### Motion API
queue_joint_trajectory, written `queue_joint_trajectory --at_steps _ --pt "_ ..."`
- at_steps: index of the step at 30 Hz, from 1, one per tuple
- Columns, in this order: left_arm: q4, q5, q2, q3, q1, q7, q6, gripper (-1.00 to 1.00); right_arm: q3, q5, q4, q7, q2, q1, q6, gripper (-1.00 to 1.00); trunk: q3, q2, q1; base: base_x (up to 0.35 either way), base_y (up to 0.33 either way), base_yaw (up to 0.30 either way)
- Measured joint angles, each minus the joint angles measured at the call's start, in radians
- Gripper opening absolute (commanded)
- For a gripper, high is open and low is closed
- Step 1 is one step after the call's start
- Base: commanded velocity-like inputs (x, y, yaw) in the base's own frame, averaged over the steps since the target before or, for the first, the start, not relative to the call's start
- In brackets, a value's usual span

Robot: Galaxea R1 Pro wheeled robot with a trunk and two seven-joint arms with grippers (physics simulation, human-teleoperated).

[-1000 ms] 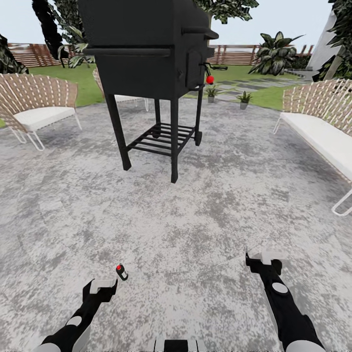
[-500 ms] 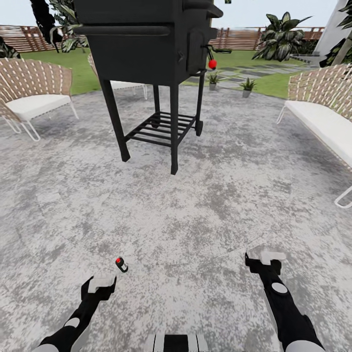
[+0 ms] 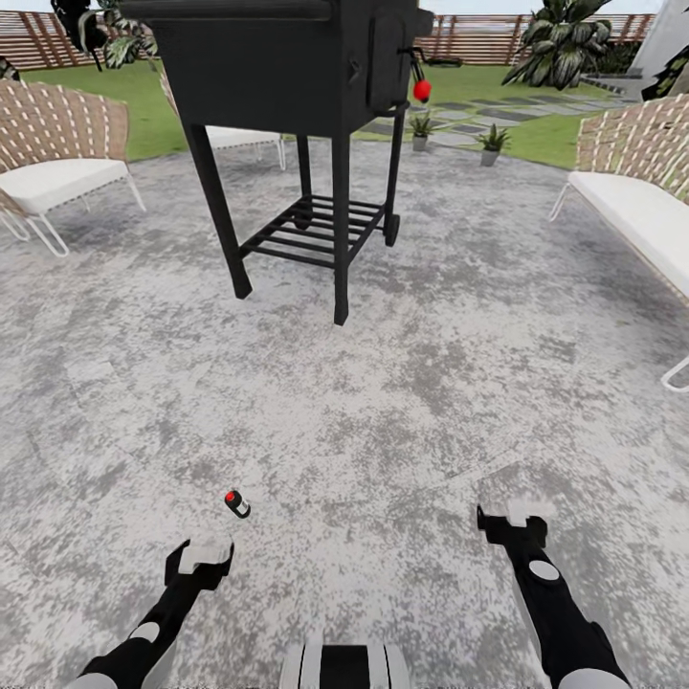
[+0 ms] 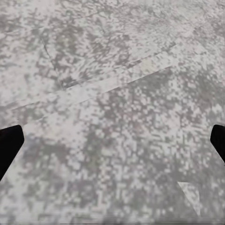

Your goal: Pick up the pesticide atomizer in the garden and spray insectifuge to fully cover both potted plants in the garden.

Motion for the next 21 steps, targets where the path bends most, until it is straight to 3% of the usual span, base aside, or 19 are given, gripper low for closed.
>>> queue_joint_trajectory --at_steps 7,21 --pt "0.0 -0.002 0.003 0.001 0.0 0.002 0.002 1.0 0.001 0.0 -0.001 -0.002 0.0 0.0 0.0 1.0 -0.027 -0.002 0.003 0.0 0.0 0.0" --pt "-0.001 0.005 0.003 0.012 0.0 0.005 0.001 1.0 0.001 0.0 -0.001 -0.002 0.0 0.0 0.0 1.0 -0.027 -0.002 0.003 0.047 0.0 0.0"
